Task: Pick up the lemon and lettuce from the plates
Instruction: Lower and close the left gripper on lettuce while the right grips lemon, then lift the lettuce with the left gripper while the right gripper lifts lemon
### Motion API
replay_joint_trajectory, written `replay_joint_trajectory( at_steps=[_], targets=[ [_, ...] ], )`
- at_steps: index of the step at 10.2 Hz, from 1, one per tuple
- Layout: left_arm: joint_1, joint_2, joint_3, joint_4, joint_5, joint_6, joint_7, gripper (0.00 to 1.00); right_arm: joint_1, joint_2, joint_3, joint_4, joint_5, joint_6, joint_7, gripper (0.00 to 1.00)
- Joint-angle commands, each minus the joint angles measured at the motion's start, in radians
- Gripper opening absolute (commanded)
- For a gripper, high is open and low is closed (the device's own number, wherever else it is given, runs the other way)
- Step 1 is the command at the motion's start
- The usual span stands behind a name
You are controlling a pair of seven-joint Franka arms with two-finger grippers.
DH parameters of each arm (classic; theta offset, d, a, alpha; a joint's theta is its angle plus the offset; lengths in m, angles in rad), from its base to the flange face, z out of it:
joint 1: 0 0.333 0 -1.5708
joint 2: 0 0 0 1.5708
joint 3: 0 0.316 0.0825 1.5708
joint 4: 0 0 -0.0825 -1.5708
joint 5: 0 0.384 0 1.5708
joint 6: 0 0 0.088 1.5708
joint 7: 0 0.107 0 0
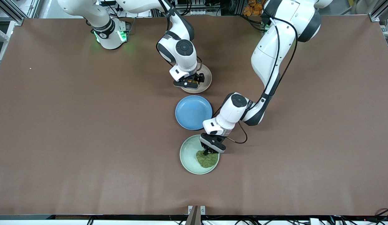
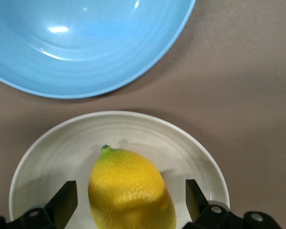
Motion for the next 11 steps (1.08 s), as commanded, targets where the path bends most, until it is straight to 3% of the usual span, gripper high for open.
replay_joint_trajectory(
  at_steps=[1, 3, 5, 8, 11],
  targets=[
    [-0.01, -0.01, 0.01, 0.004, 0.005, 0.01, -0.064, 0.0, 0.024, 0.007, -0.007, 0.0, 0.011, 0.005, 0.026, 0.85],
    [-0.002, -0.047, 0.009, 0.004, 0.005, 0.005, -0.129, 0.0, 0.024, 0.004, -0.007, 0.003, 0.011, 0.008, 0.023, 0.5],
    [0.022, -0.129, 0.003, -0.005, -0.008, -0.095, -0.143, 0.0, 0.022, -0.006, -0.007, 0.011, 0.011, -0.007, 0.026, 0.24],
    [0.067, -0.326, 0.003, 0.002, -0.015, -0.489, -0.146, 0.0, -0.023, -0.063, -0.015, 0.107, 0.011, -0.186, 0.005, 0.0],
    [0.237, -0.492, -0.003, 0.002, -0.018, -0.931, -0.097, 0.0, -0.154, -0.127, -0.01, 0.152, 0.014, -0.319, -0.111, 0.0]
  ],
)
